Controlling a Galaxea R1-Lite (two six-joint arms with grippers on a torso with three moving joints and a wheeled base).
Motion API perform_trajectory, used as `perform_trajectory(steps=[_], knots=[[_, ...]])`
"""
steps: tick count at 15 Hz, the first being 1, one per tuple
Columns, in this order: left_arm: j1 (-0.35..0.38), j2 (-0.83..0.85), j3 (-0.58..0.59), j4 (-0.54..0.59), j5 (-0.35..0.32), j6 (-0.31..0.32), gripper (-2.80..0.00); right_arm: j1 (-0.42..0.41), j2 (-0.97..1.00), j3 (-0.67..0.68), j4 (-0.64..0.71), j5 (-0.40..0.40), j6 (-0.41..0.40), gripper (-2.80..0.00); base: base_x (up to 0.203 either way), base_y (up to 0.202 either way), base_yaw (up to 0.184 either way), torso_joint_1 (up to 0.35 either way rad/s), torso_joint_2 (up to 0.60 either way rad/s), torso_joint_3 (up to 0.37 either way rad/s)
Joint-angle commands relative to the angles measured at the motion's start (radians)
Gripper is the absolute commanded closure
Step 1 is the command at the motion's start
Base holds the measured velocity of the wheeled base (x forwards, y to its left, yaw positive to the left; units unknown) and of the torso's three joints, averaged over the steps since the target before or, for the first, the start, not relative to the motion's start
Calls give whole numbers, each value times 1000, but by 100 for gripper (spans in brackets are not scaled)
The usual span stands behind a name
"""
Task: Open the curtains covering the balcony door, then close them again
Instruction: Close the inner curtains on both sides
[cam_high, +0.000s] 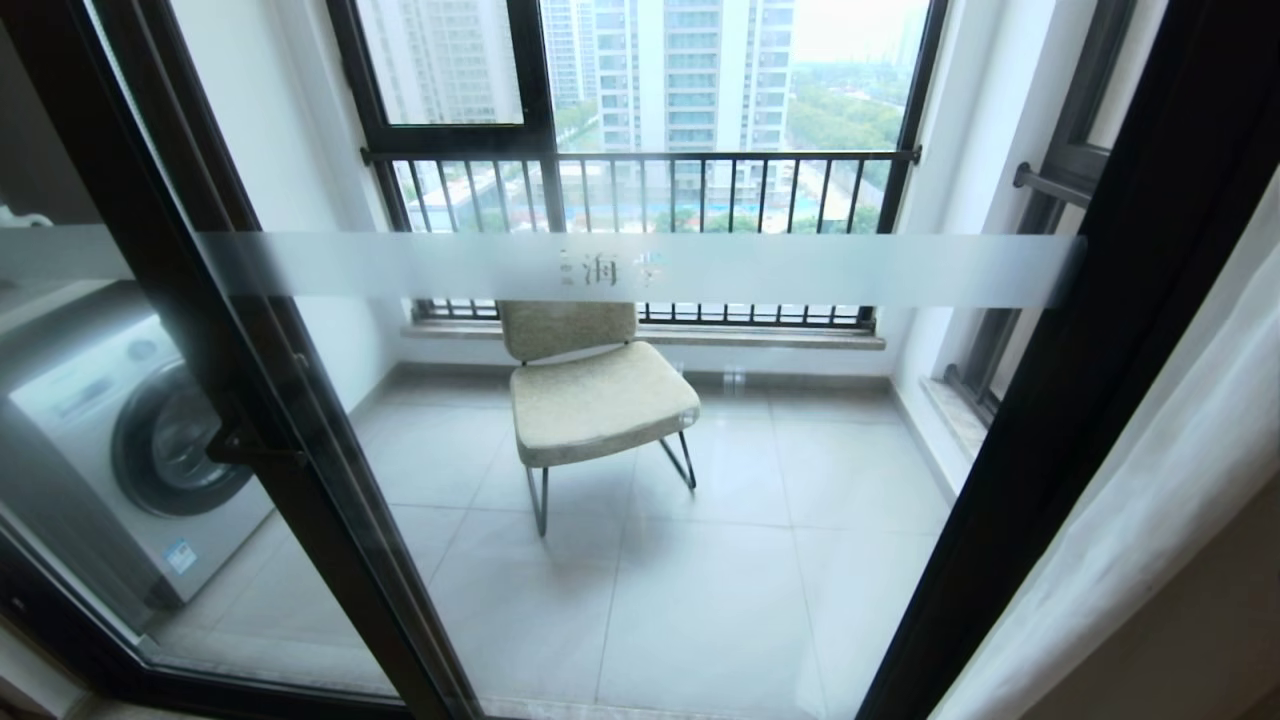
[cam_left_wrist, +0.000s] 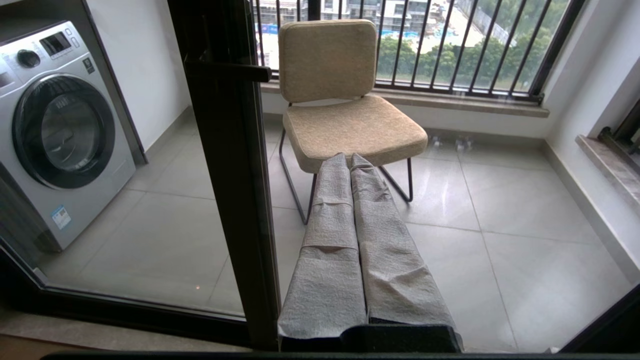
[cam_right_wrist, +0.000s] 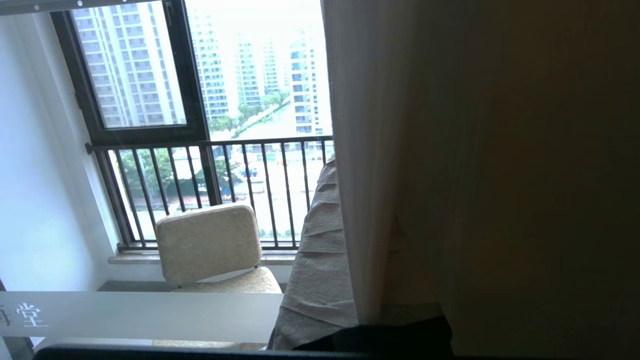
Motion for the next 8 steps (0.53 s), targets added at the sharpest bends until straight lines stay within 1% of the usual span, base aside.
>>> perform_trajectory(steps=[1,8], knots=[[0,0,0,-1,0,-1,0,-3,2,13,2,1,0,0,0,0,0,0,0,0],[0,0,0,-1,0,-1,0,-20,-1,29,-1,1,1,0,0,0,0,0,0,0]])
